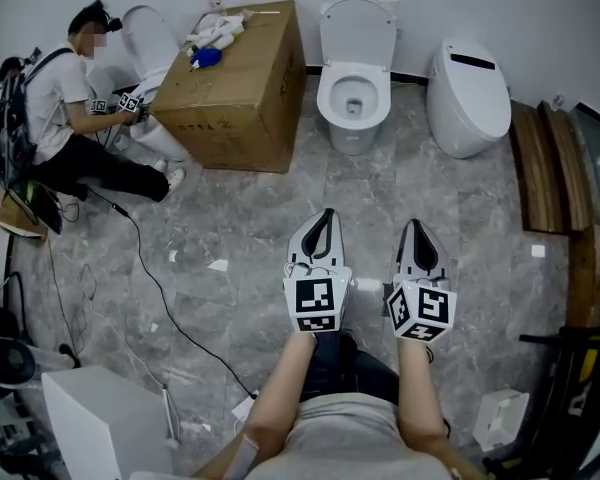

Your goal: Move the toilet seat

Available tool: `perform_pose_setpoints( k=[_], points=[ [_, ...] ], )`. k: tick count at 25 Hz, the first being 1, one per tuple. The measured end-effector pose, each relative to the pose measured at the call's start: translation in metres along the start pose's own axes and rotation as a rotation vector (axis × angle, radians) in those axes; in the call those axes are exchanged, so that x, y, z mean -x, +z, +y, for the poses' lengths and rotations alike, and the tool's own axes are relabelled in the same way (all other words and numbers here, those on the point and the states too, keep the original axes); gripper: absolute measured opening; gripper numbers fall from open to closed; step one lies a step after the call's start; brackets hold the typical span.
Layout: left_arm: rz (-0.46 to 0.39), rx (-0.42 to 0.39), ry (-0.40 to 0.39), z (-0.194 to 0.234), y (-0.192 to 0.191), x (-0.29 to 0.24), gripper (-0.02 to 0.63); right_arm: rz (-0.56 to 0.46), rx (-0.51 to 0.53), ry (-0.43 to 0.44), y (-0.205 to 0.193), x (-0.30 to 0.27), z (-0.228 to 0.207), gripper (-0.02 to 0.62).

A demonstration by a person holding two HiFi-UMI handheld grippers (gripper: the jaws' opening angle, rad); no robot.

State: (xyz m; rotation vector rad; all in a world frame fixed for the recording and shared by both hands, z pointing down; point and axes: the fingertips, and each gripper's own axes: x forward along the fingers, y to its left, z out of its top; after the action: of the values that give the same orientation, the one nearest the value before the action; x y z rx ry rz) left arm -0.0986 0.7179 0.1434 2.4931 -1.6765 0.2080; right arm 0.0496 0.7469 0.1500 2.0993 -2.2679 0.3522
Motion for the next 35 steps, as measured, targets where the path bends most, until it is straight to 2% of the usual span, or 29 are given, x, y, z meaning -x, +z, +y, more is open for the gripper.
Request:
perform_pose_setpoints(
  k=[19, 26, 35],
  points=[
    [0.022, 0.042, -0.042, 0.099, 0.027, -0.181, 0.017, 0.033, -0.034, -0.069, 0.027, -0.192, 0.001, 0.014],
    [0.028, 0.059, -0.037, 0.123, 0.027, -0.218, 0.017, 0.037, -0.047, -0.062, 0.031, -0.236, 0.009, 0.014],
    [0.041, 0.087, -0.051, 0.125, 0.029, -0.244, 0.017, 0.06, -0.054, -0.057, 0.034, -0.266, 0.004, 0.014]
  ],
)
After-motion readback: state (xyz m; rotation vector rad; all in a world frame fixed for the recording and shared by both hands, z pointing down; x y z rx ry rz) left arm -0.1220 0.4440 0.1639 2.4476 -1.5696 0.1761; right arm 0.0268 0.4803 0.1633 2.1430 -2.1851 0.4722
